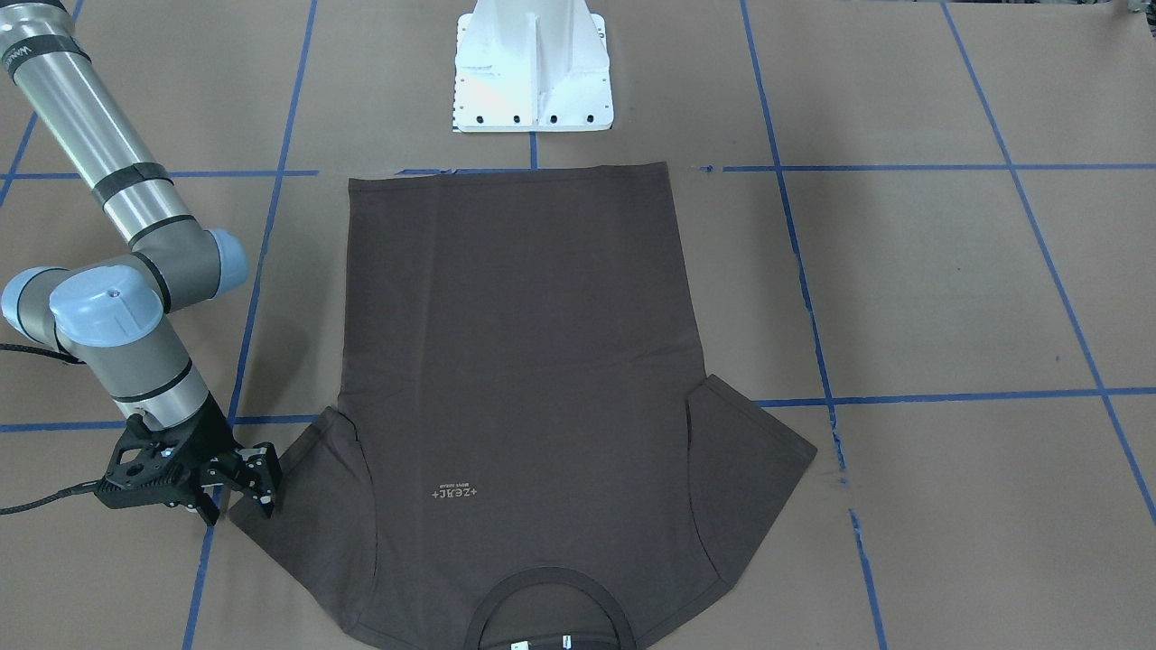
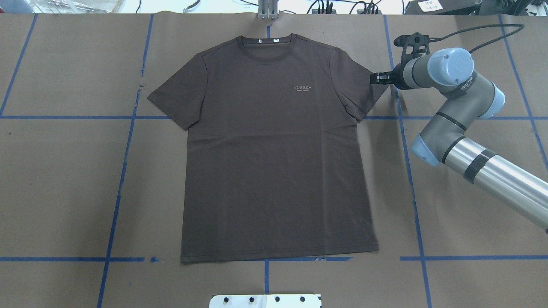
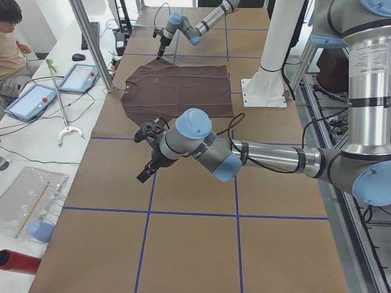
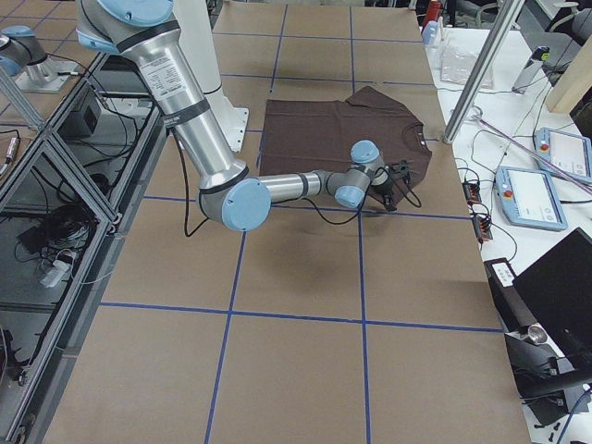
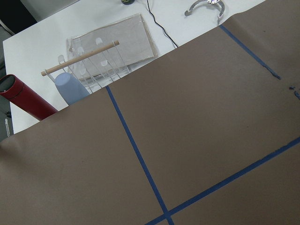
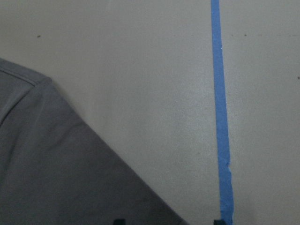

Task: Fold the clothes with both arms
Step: 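Move the right gripper over the brown shirt's sleeve nearest it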

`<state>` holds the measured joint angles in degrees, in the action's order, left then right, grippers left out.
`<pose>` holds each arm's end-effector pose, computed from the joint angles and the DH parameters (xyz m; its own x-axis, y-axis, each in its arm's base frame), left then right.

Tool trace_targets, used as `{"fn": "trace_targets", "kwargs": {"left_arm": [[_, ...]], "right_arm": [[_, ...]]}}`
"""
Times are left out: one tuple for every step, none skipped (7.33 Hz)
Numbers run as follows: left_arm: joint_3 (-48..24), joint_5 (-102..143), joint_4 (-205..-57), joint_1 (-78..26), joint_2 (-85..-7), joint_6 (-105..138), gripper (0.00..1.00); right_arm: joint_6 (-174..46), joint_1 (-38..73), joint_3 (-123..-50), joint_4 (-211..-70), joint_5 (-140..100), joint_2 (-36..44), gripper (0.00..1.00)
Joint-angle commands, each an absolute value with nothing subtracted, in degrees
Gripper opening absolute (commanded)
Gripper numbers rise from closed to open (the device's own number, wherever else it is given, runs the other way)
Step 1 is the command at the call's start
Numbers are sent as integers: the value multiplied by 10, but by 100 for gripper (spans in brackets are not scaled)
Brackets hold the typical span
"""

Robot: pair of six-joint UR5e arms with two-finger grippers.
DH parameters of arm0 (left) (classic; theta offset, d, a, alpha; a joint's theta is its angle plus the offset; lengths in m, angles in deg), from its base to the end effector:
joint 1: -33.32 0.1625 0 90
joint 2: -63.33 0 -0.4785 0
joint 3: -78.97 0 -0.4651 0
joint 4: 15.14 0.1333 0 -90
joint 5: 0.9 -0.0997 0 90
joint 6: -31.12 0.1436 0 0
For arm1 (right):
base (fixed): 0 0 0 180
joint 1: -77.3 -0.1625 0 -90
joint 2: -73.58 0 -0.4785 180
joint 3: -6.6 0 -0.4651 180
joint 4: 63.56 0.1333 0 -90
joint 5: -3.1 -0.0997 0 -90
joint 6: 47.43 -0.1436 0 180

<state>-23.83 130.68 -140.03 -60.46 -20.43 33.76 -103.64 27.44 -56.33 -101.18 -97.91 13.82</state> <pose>-0.0746 -0.5522 0.5995 0.7768 0.4231 -0.4664 0.0136 0.7292 0.6842 -0.4851 -0.7395 0.5477 0.6639 -0.0595 0.7454 -0.3365 0.8665 0.3688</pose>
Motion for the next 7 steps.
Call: {"fn": "trace_targets", "kwargs": {"left_arm": [[-238, 1307, -1400, -605, -204, 338, 100], [-238, 1307, -1400, -605, -204, 338, 100], [-238, 1307, -1400, -605, -204, 338, 100], [-238, 1307, -1400, -604, -204, 338, 100], [-237, 1307, -1400, -605, -205, 338, 100], [-238, 1307, -1400, -605, -205, 338, 100], [-238, 1307, -1400, -604, -205, 338, 100]], "right_arm": [[-1047, 275, -563, -1012, -976, 137, 70], [-1051, 276, -563, -1012, -976, 138, 70], [-1053, 276, -563, -1012, -976, 137, 69], [-1053, 278, -563, -1012, -976, 138, 69], [-1053, 278, -562, -1012, -976, 138, 67], [-1053, 279, -562, -1012, -975, 138, 66], [-1054, 279, -562, -1012, -975, 138, 54]]}}
